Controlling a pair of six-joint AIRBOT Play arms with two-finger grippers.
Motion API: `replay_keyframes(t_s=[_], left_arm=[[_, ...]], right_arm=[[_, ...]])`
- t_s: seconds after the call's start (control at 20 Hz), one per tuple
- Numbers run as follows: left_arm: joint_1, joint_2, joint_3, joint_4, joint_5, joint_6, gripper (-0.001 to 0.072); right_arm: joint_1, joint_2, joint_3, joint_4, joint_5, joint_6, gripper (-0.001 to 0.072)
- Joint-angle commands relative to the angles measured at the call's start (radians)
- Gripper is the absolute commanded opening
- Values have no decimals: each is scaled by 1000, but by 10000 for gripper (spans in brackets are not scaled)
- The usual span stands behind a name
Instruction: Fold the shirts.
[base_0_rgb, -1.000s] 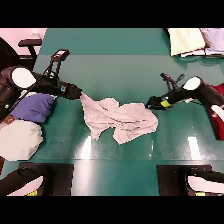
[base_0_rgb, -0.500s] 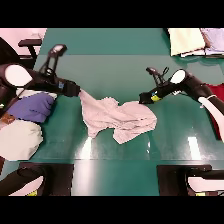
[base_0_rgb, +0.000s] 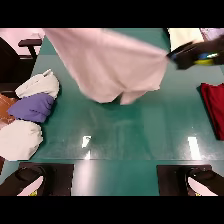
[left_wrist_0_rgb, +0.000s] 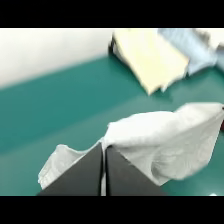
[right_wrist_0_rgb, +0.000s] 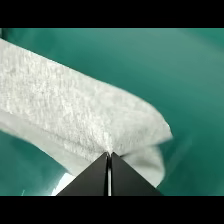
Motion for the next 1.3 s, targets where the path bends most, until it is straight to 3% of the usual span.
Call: replay_keyframes(t_s=[0.0, 0.2, 0.35, 0.55, 0.75, 1.0, 1.15, 1.2, 1.25], left_arm=[[0, 29, 231, -22, -18, -13, 19], [0, 29, 271, -28, 53, -13, 18], [0, 7, 260, -18, 64, -8, 18], [1, -82, 114, 215, -20, -21, 19], [1, -299, -114, 321, -75, -35, 20], [5, -663, -250, 325, 85, -27, 22], [45, -771, -249, 315, 184, -35, 24], [66, -779, -249, 312, 188, -35, 125], [88, -781, -248, 298, 183, -40, 387]], right_arm=[[1, 147, 137, -18, 28, 47, 11], [1, 180, 215, -19, 51, 76, 10], [1, 98, 252, -16, 136, 147, 10], [1, -94, 245, -15, 234, 213, 11], [-5, -304, 121, -16, 220, 210, 11], [-13, -523, -24, -7, 46, 175, 12], [-12, -609, -25, -5, -21, 175, 13], [-12, -627, -25, -5, -45, 175, 13], [-12, -638, -25, -5, -63, 175, 14]])
